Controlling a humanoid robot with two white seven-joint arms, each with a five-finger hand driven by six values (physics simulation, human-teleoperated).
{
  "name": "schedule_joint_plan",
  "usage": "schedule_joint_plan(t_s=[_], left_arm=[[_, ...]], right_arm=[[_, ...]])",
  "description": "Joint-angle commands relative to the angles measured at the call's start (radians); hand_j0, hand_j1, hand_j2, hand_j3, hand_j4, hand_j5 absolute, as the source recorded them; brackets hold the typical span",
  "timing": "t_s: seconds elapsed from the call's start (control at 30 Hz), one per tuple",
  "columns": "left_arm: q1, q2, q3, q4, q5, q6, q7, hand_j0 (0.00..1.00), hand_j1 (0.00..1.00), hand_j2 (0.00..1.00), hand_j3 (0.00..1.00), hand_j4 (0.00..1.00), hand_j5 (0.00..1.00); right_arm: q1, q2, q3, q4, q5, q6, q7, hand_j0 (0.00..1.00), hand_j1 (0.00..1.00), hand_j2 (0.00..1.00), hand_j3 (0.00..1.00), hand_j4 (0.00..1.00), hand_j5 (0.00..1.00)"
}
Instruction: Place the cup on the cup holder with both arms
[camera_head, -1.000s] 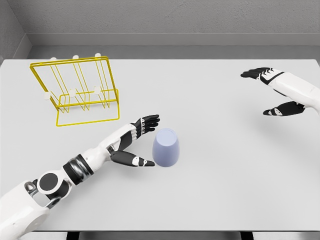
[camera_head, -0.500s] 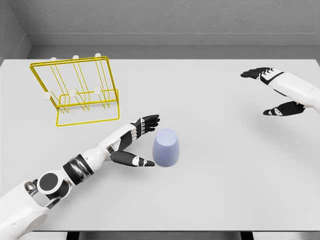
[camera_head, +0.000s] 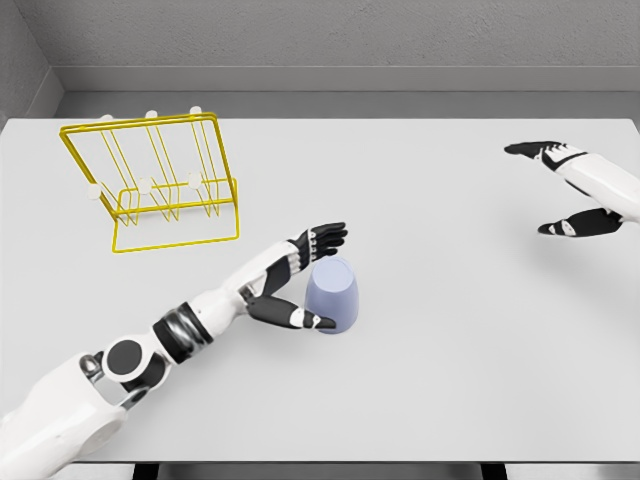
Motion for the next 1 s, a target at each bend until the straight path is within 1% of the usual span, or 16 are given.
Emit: schedule_joint_plan(t_s=[0.0,0.5,0.53,0.8,0.97], left_arm=[[0.0,-0.005,-0.002,0.003,0.002,-0.002,0.001,1.0,1.0,1.0,1.0,1.0,1.0],[0.003,-0.014,-0.005,0.003,0.002,0.029,0.001,1.0,1.0,1.0,1.0,1.0,1.0],[0.003,-0.013,-0.002,0.006,0.007,0.053,0.001,1.0,1.0,1.0,1.0,1.0,1.0],[0.005,-0.016,-0.003,0.032,0.006,0.057,0.001,1.0,1.0,1.0,1.0,1.0,1.0],[0.005,-0.042,-0.005,0.064,0.004,0.057,0.001,1.0,1.0,1.0,1.0,1.0,1.0]], right_arm=[[0.0,0.003,-0.005,0.003,-0.007,0.002,-0.001,1.0,1.0,1.0,1.0,1.0,1.0],[0.0,0.004,-0.004,-0.006,-0.009,0.002,-0.001,1.0,1.0,1.0,1.0,1.0,1.0],[0.0,0.004,-0.004,-0.003,-0.007,0.002,0.001,1.0,1.0,1.0,1.0,1.0,1.0],[0.0,0.006,-0.002,-0.006,-0.009,0.002,-0.001,1.0,1.0,1.0,1.0,1.0,1.0],[0.0,0.006,-0.002,-0.006,-0.009,0.002,-0.001,1.0,1.0,1.0,1.0,1.0,1.0]])
